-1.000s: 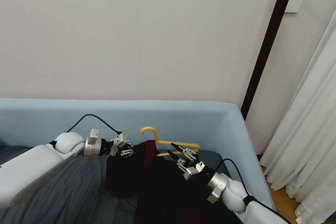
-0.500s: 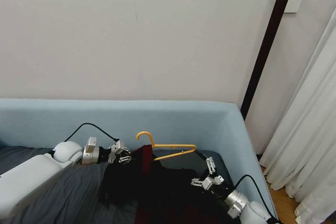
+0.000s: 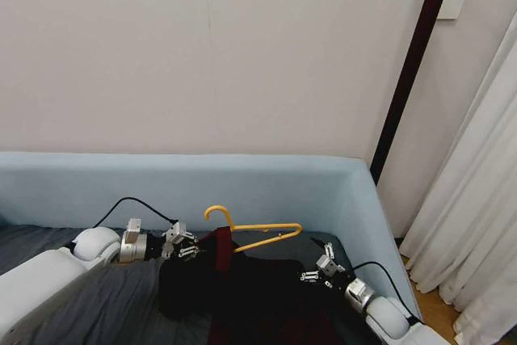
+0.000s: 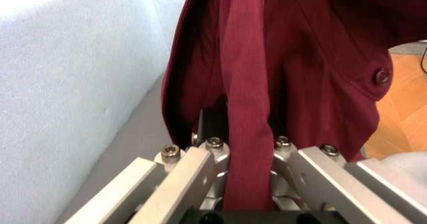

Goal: Pick up the clothes from the sofa and hang them on the clothes hanger.

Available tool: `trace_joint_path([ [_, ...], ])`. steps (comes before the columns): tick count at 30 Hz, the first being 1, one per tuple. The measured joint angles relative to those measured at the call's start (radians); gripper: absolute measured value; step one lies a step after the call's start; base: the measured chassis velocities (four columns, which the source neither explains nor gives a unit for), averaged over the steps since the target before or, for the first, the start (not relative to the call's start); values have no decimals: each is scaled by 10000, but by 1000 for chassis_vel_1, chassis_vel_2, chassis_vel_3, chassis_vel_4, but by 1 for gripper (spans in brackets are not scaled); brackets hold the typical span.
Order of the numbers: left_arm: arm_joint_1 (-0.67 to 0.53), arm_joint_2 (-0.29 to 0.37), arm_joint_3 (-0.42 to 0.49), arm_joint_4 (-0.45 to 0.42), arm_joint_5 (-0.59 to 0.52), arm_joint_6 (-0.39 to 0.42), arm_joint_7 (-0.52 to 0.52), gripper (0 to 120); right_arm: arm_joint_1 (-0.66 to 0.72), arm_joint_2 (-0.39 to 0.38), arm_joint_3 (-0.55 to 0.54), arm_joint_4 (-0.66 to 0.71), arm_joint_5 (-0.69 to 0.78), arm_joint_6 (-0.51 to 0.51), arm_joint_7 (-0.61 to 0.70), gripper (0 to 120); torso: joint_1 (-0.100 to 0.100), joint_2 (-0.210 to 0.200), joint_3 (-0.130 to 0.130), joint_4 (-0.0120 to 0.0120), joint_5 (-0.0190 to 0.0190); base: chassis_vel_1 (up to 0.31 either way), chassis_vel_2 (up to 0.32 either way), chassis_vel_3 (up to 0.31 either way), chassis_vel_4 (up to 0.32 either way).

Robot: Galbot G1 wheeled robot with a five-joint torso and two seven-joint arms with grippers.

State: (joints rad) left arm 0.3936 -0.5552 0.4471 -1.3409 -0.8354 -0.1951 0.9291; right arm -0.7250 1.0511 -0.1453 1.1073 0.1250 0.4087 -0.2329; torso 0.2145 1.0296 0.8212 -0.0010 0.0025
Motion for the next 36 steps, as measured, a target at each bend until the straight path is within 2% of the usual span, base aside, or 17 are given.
trace_joint_path([
  [5, 115, 389, -75, -316, -134, -6, 31, 2, 982, 559, -366, -1503, -494, 74, -757, 100, 1, 0, 0, -2, 2, 0, 0, 0, 0],
  [11, 115, 635, -128, -501, -193, -18, 40, 2, 1567, 920, -587, -2545, -1261, 185, -1250, 100, 1, 0, 0, -5, -1, 0, 0, 0, 0],
  [23, 274, 769, -221, -719, -199, 10, 25, 2, 1918, 1353, -742, -3194, -2618, 504, -1339, 100, 0, 0, 0, -4, 0, 0, 0, 0, 0],
  [27, 32, 773, -121, -751, -199, 38, 35, 2, 2275, 1771, -886, -3924, -3496, 660, -1512, 84, 1, 0, 0, -3, 0, 0, 0, 0, 0],
  [29, -15, 796, -90, -786, -199, 44, 53, 2, 2331, 1856, -877, -4173, -3739, 732, -1600, 81, 1, 0, 0, -4, 0, 0, 0, 0, 0],
  [30, -26, 809, -86, -808, -198, 46, 62, 2, 2358, 1894, -876, -4302, -3815, 760, -1643, 75, 1, 0, 0, -4, 1, 0, 0, 0, 0],
  [33, 53, 843, -128, -819, -198, 46, 77, 2, 2392, 1915, -869, -4501, -3900, 865, -1711, 63, 1, 0, 0, -5, 0, 0, 0, 0, 0],
  [34, 53, 843, -128, -819, -198, 46, 77, 2, 2392, 1915, -869, -4501, -3900, 865, -1711, 63, 1, 0, 0, -5, 0, 0, 0, 0, 0],
  [36, 121, 852, -173, -808, -197, 44, 83, 2, 2388, 1889, -895, -4473, -3877, 903, -1687, 53, 1, 0, 0, -4, 0, 0, 0, 0, 0],
])
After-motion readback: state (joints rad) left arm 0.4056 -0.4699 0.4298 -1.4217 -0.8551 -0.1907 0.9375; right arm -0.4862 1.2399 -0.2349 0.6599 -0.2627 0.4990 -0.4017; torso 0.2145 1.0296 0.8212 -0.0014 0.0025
